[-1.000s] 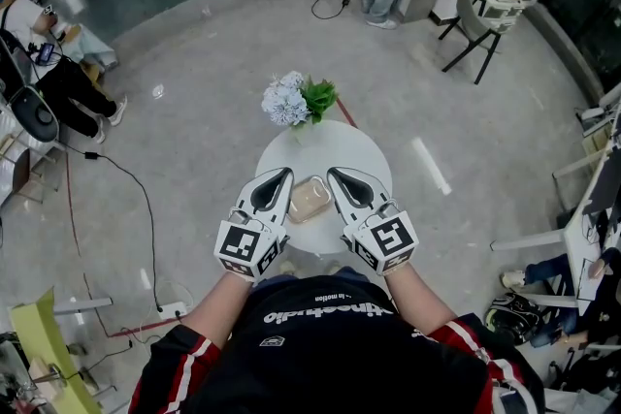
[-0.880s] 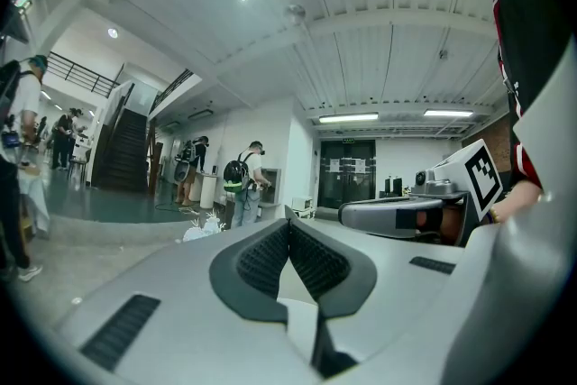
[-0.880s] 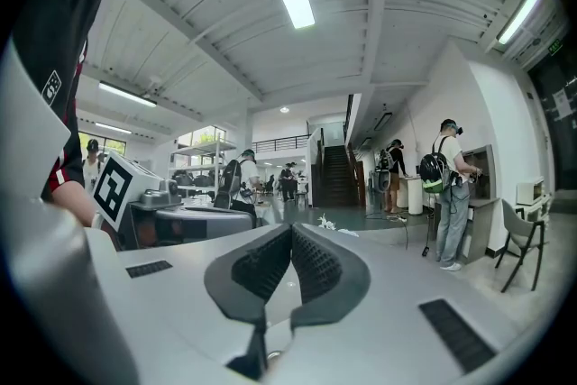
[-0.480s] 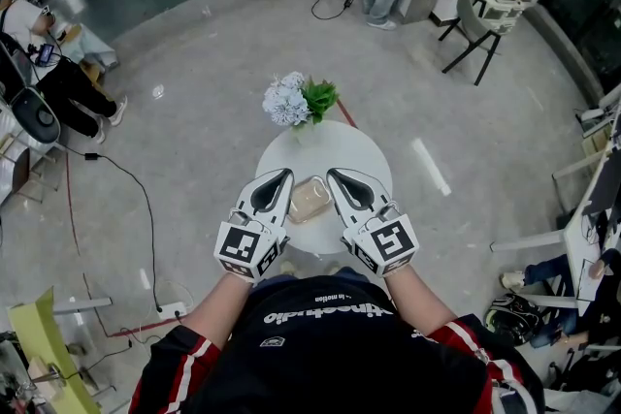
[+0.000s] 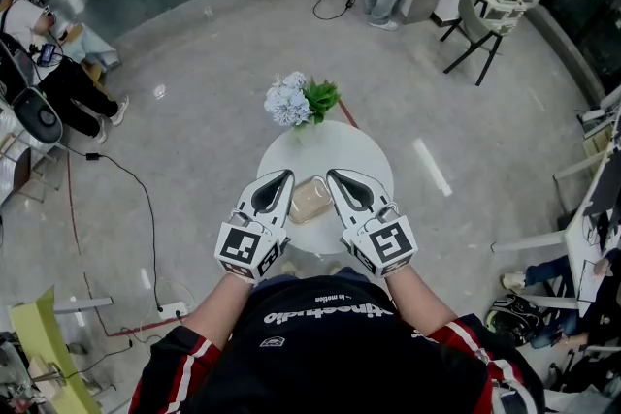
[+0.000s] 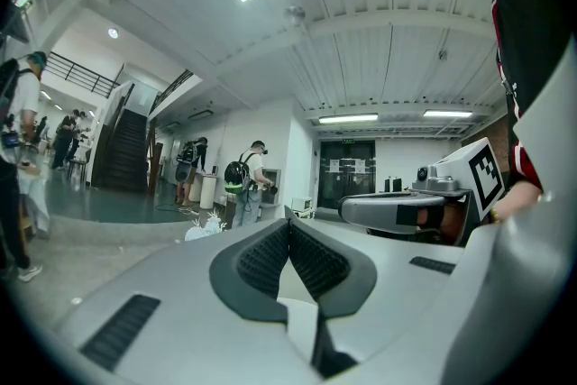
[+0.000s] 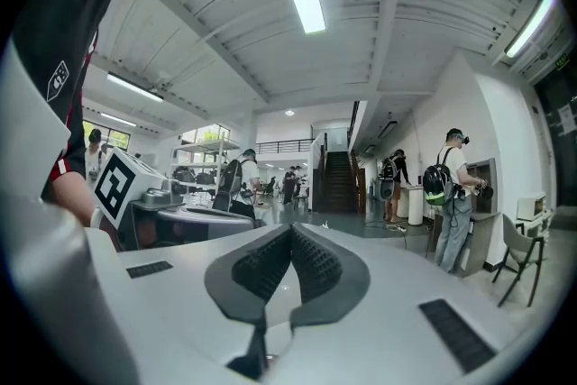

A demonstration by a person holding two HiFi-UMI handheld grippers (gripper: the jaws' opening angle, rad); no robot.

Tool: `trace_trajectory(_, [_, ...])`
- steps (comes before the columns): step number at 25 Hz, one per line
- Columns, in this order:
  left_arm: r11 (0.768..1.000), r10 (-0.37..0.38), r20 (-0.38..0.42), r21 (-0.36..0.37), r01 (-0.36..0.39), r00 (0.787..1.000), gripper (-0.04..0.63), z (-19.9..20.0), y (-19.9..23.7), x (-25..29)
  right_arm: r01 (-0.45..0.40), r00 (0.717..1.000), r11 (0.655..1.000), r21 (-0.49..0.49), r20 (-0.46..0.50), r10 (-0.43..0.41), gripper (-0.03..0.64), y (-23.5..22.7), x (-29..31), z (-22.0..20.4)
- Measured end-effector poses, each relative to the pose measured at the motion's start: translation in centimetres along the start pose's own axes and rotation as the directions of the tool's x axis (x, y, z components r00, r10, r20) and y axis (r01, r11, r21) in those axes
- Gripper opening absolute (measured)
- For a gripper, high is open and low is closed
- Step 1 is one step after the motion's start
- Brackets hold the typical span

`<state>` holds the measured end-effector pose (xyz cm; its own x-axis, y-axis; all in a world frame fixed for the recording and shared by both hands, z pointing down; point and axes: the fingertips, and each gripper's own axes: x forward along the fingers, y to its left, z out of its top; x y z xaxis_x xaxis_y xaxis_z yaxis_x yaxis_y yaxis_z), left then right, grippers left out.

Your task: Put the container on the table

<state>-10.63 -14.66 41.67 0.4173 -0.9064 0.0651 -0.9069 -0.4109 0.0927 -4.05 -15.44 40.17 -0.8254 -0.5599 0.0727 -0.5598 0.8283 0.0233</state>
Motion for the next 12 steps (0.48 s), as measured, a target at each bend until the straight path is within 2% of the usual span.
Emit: trace_trajectory(12, [1.0, -0.002, -0.003, 0.004, 0.002, 1.0, 0.023, 0.07, 0.09, 0.09, -0.011, 1.0, 1.0, 0.0, -0.009, 0.011, 0.014, 0.01, 0.28, 0.05])
